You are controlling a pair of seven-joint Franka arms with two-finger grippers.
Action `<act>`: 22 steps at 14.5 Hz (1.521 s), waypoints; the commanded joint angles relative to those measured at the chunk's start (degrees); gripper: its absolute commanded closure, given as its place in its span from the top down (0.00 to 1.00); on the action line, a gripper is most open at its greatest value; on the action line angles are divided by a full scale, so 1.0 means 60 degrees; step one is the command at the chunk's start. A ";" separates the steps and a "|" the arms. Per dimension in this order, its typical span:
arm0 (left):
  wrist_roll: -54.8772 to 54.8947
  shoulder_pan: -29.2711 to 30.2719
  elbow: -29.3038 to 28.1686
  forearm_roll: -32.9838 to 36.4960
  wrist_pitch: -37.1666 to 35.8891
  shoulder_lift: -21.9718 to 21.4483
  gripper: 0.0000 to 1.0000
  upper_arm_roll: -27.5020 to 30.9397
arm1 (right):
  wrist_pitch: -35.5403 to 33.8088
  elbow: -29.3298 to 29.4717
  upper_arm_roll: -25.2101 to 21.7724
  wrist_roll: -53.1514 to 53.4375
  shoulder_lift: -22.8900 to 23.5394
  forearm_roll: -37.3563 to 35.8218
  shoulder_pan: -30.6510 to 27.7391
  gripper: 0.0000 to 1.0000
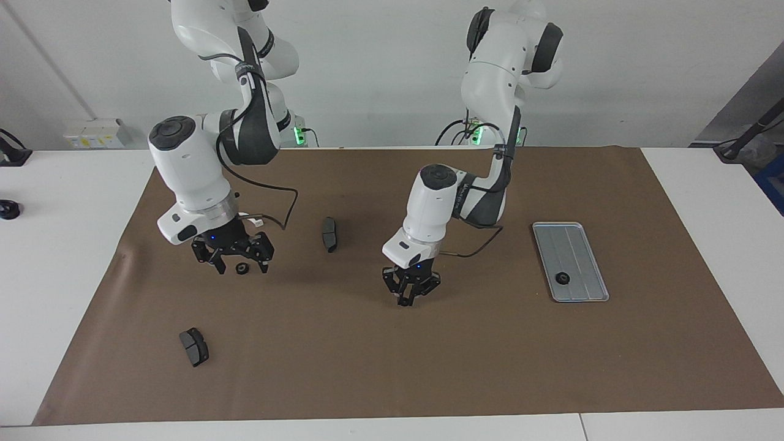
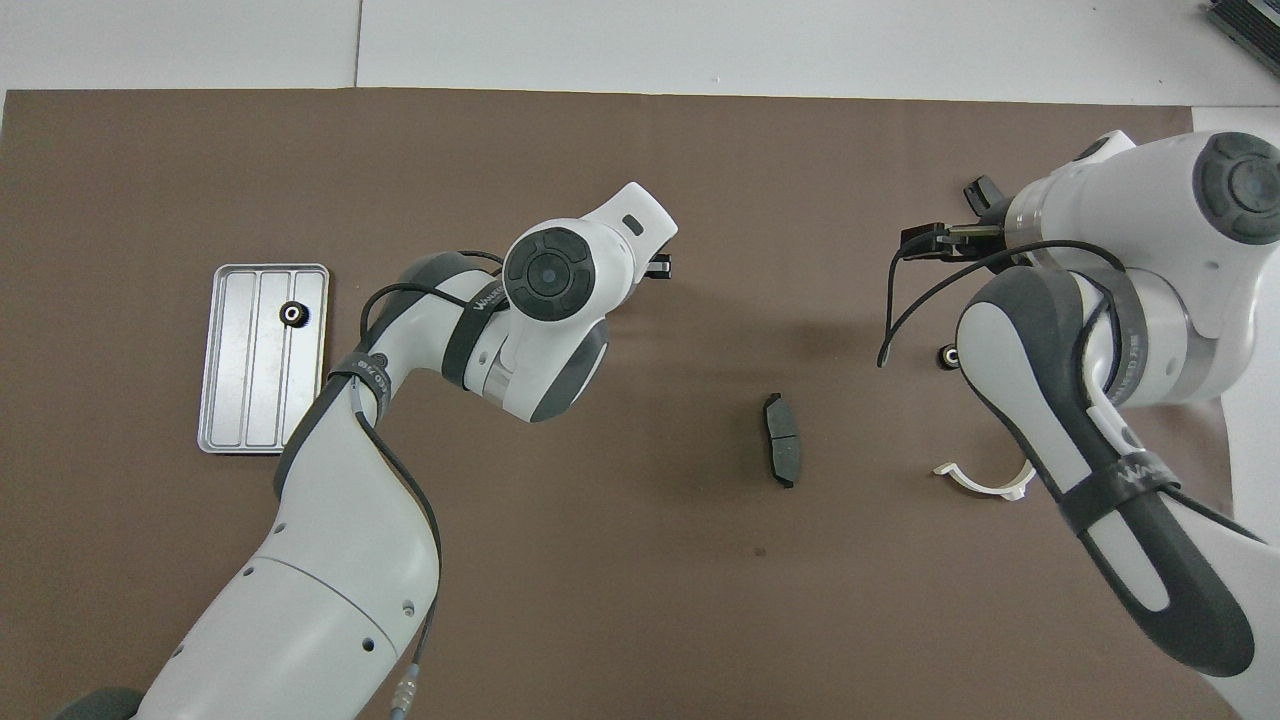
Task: Place bearing gear from tray to pile
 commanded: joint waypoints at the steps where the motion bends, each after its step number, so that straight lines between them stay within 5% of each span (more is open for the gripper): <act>1: -0.0074 -0.0163 0.0346 -0.0029 0.0036 0.0209 0.75 0.0164 | -0.0266 0.0974 0.0040 0.0234 0.0732 0.0192 0.0219 1.00; 2: -0.0030 -0.0163 0.0346 -0.0014 -0.0037 0.0151 1.00 0.0251 | -0.0237 0.1120 0.0039 0.0540 0.0892 0.0178 0.0395 1.00; 7: 0.0044 0.0260 -0.0033 0.0001 -0.1616 -0.1136 1.00 0.0310 | 0.0084 0.1781 0.0301 0.1698 0.1552 0.0177 0.0790 1.00; 14: 0.1625 0.2280 -0.2611 0.0001 -0.1794 -0.3773 1.00 0.0281 | 0.1503 0.3348 0.0479 0.3632 0.3778 -0.0304 0.2635 1.00; 18: 0.2514 0.3466 -0.2657 0.0001 -0.2688 -0.4010 1.00 0.0281 | 0.2529 0.3275 0.0494 0.3648 0.4190 -0.1211 0.3224 1.00; 22: 0.4565 0.4654 -0.3343 -0.0101 -0.2222 -0.4156 1.00 0.0252 | 0.2634 0.3260 0.0494 0.3619 0.4336 -0.2166 0.3370 1.00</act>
